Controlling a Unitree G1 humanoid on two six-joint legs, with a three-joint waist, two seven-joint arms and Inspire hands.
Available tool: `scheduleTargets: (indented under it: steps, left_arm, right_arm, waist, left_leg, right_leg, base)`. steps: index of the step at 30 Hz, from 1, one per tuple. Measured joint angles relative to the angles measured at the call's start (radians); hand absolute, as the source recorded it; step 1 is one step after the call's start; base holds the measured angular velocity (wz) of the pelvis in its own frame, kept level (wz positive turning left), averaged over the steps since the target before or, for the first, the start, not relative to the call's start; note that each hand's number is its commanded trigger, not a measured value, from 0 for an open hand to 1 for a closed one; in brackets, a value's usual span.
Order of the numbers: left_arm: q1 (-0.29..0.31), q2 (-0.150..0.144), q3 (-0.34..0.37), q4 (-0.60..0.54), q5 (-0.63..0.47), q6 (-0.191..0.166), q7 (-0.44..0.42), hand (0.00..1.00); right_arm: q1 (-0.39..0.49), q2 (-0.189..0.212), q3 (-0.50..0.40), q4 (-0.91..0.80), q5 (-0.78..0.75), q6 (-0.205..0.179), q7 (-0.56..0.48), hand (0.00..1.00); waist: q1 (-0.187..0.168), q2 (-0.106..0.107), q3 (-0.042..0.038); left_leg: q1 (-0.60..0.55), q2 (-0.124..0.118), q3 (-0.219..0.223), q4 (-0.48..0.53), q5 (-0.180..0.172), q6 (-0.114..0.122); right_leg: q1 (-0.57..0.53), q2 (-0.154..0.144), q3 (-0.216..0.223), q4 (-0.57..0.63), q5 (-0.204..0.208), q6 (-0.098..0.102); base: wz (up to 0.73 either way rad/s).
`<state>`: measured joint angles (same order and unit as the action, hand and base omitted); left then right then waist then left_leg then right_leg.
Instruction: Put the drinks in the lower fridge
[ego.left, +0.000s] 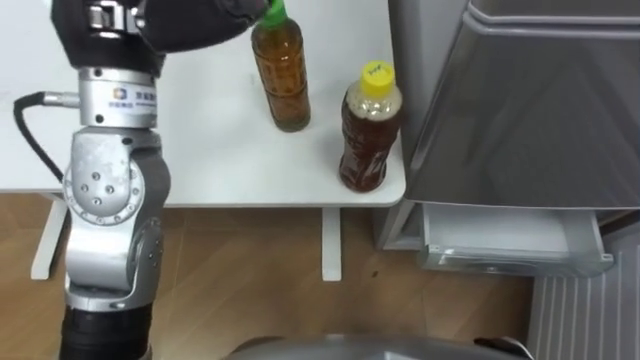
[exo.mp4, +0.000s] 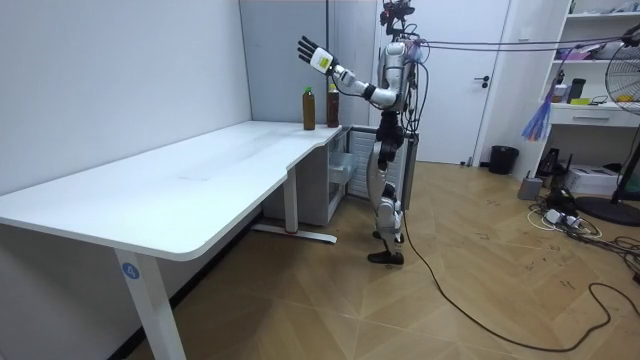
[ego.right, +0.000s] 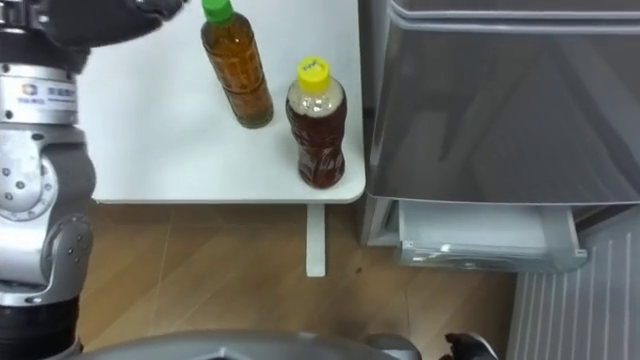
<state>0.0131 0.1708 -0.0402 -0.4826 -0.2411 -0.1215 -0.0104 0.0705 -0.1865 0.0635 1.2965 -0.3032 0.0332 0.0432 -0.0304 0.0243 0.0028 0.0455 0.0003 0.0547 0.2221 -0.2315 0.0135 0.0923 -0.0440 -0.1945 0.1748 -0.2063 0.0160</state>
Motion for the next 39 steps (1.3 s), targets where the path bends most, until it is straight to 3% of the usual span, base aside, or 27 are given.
scheduleTargets:
  steps: [9, 20, 39]
  left_arm:
    - [0.000, 0.000, -0.016, 0.001, -0.063, 0.026, -0.133, 0.00]
    - [0.001, 0.001, -0.047, 0.007, -0.063, 0.081, -0.261, 0.00]
    - [0.001, 0.000, -0.133, 0.053, -0.081, 0.143, -0.397, 0.00]
  right_arm:
    - [-0.002, -0.001, 0.016, -0.002, 0.008, 0.003, -0.003, 0.00]
    - [-0.003, -0.004, 0.033, 0.002, 0.007, 0.011, 0.004, 0.00]
    - [-0.023, -0.003, 0.033, 0.045, 0.008, 0.028, -0.001, 0.00]
  waist:
    - [0.005, -0.009, 0.0059]
    - [0.006, -0.005, 0.0034]
    - [-0.022, -0.007, 0.0048]
  left_leg:
    - [-0.002, 0.002, 0.009, 0.014, 0.001, 0.000]
    - [0.003, 0.002, 0.013, 0.015, 0.002, 0.001]
    - [0.002, 0.003, 0.026, 0.011, 0.002, 0.001]
  right_leg:
    - [-0.005, -0.002, 0.003, 0.016, 0.000, -0.001]
    - [0.007, 0.000, 0.020, 0.011, 0.000, -0.001]
    - [-0.005, 0.001, 0.030, 0.011, 0.000, -0.001]
  base:
    - [0.00]
    - [0.00]
    - [-0.01]
